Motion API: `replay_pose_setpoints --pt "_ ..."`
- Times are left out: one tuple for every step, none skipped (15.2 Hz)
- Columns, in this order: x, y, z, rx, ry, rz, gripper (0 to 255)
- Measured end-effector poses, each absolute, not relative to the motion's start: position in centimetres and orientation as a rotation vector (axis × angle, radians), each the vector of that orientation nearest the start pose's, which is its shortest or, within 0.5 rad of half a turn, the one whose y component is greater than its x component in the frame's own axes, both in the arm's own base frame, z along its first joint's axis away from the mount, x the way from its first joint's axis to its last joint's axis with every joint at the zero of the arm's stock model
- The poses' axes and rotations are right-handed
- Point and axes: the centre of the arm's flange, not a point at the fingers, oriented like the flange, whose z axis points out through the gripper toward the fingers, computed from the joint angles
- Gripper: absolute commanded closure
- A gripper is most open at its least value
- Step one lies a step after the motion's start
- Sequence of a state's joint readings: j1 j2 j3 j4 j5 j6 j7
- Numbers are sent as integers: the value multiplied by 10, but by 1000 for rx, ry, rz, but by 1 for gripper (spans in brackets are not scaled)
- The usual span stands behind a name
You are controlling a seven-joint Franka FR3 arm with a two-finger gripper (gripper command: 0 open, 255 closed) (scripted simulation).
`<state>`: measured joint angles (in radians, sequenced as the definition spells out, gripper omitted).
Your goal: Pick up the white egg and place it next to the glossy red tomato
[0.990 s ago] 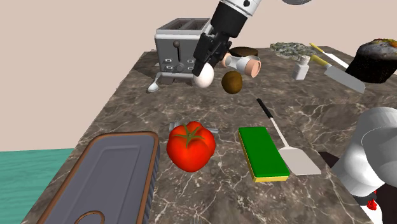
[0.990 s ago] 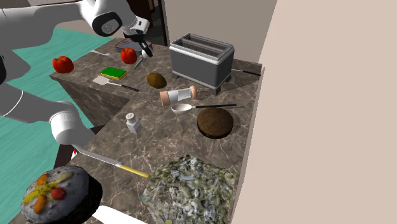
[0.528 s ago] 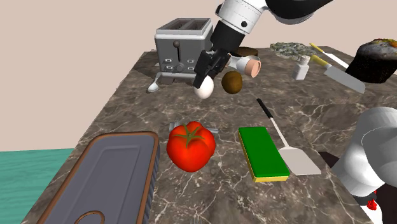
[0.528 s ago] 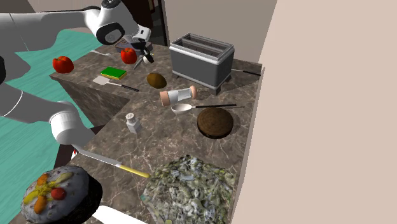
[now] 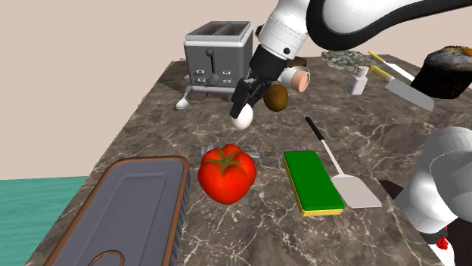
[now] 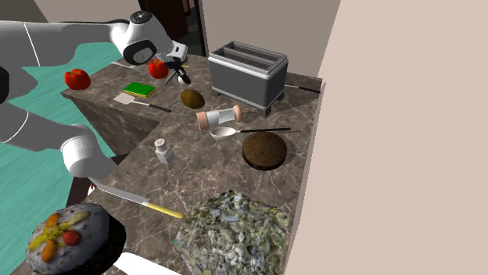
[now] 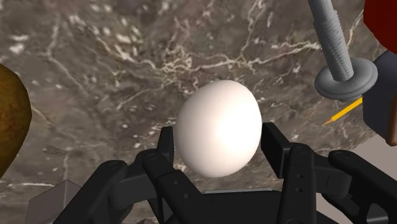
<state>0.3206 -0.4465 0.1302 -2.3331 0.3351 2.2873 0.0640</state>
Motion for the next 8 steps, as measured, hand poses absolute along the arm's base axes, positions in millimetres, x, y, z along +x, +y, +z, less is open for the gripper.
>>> replay_pose_setpoints --pt "401 210 547 -2760 -299 -461 255" --pt "401 210 546 -2760 -299 -461 255" --pt "401 209 546 -2760 -299 -461 255" --pt "401 209 546 -2760 -299 -461 255" --pt "401 209 546 -2760 -299 -461 255" --pt "401 209 546 -2760 -299 -461 0" --pt "401 209 546 -2760 -299 -461 0" --pt "401 209 546 -2760 -299 -461 0"
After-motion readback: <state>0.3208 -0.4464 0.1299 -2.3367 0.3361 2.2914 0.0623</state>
